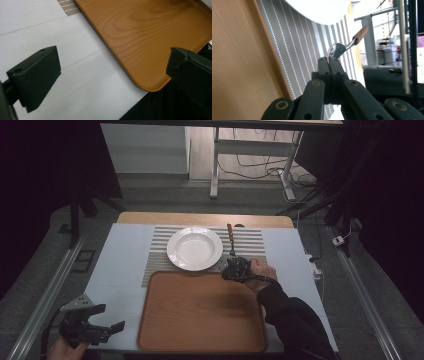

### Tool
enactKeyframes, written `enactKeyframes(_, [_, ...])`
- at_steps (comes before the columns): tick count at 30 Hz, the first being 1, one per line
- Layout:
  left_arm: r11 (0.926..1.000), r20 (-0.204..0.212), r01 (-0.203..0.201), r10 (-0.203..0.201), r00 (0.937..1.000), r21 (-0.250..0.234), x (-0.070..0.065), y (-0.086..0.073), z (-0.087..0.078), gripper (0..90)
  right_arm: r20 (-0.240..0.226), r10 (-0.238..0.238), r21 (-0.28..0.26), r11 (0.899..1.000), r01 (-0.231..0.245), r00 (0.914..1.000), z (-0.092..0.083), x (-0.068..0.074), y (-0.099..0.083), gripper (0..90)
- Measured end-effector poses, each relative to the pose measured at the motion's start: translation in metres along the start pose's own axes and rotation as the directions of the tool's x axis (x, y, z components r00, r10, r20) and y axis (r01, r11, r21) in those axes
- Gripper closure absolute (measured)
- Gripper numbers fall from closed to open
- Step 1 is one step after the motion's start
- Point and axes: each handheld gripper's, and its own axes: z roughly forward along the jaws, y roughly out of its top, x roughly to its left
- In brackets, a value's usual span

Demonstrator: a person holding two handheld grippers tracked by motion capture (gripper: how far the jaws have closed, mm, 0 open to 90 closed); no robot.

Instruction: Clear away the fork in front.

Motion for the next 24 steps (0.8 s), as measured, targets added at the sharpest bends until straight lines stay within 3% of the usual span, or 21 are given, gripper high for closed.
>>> enactKeyframes(7, [0.9998,0.007,-0.001,0.002,1.0000,-0.018,-0.001,0.002,0.000,0.0,-0.047,0.103,-0.074,0.992,-0.107,0.9935,-0.022,-0.004,-0.005,90.0])
enactKeyframes(11, [0.9996,0.027,-0.026,0.026,0.9993,-0.009,-0.001,0.006,0.003,0.0,-0.097,0.178,-0.126,0.974,-0.190,0.9792,-0.033,-0.006,-0.008,90.0])
enactKeyframes(14, [0.9993,0.052,-0.038,0.038,0.9979,-0.003,-0.001,0.009,0.005,0.0,-0.128,0.195,-0.143,0.967,-0.213,0.9724,-0.039,-0.008,-0.011,90.0])
enactKeyframes(15, [0.9991,0.065,-0.043,0.043,0.9970,0.000,-0.001,0.010,0.007,0.0,-0.161,0.226,-0.168,0.953,-0.252,0.9607,-0.044,-0.010,-0.013,90.0])
enactKeyframes(17, [0.9984,0.080,-0.057,0.057,0.9951,0.002,-0.002,0.013,0.010,0.0,-0.199,0.257,-0.188,0.937,-0.294,0.9458,-0.048,-0.012,-0.016,90.0])
enactKeyframes(18, [0.9979,0.089,-0.065,0.065,0.9939,0.001,-0.002,0.015,0.012,0.0,-0.199,0.257,-0.188,0.937,-0.294,0.9458,-0.048,-0.012,-0.016,90.0])
enactKeyframes(19, [0.9973,0.100,-0.074,0.073,0.9923,0.000,-0.003,0.016,0.014,0.0,-0.225,0.274,-0.194,0.928,-0.318,0.9351,-0.050,-0.013,-0.018,90.0])
enactKeyframes(21, [0.9964,0.123,-0.085,0.085,0.9888,-0.004,-0.003,0.019,0.017,0.0,-0.276,0.306,-0.228,0.900,-0.371,0.9112,-0.054,-0.018,-0.022,90.0])
enactKeyframes(22, [0.9963,0.133,-0.086,0.086,0.9873,-0.006,-0.003,0.020,0.019,0.0,-0.322,0.337,-0.244,0.873,-0.422,0.8846,-0.058,-0.021,-0.026,90.0])
enactKeyframes(23, [0.9961,0.140,-0.088,0.088,0.9862,-0.007,-0.002,0.022,0.020,0.0,-0.322,0.337,-0.244,0.873,-0.422,0.8846,-0.058,-0.021,-0.026,90.0])
enactKeyframes(24, [0.9961,0.143,-0.088,0.088,0.9858,-0.011,-0.003,0.023,0.022,0.0,-0.349,0.349,-0.248,0.861,-0.445,0.8698,-0.061,-0.023,-0.027,90.0])
